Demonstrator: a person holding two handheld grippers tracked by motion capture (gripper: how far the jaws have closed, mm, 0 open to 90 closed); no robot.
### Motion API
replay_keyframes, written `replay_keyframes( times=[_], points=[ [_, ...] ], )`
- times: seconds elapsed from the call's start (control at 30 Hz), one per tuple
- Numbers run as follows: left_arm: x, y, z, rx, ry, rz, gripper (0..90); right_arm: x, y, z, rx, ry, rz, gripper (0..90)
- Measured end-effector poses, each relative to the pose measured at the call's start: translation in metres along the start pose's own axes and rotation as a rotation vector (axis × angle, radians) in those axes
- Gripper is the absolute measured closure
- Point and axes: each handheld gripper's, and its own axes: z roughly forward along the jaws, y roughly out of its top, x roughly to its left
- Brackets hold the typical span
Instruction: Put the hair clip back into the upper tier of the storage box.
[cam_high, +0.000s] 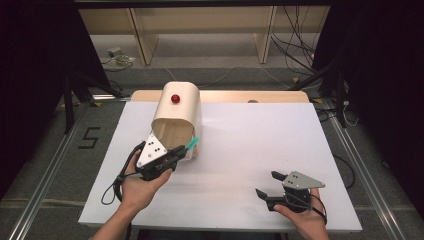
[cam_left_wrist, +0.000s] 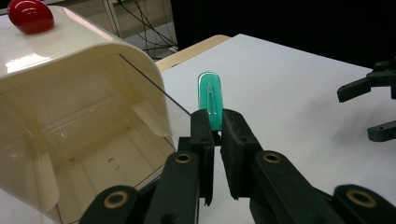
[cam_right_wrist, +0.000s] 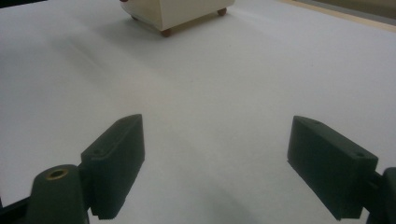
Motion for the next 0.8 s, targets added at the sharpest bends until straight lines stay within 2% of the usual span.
replay_keyframes(
  times=[0.8],
  points=[
    [0.0062,0.0015,-0.0036,-0.006,0.015,-0.014,83.1,0.0001,0.0000,-0.0002,0.003,-0.002,0.001,20.1]
  ],
)
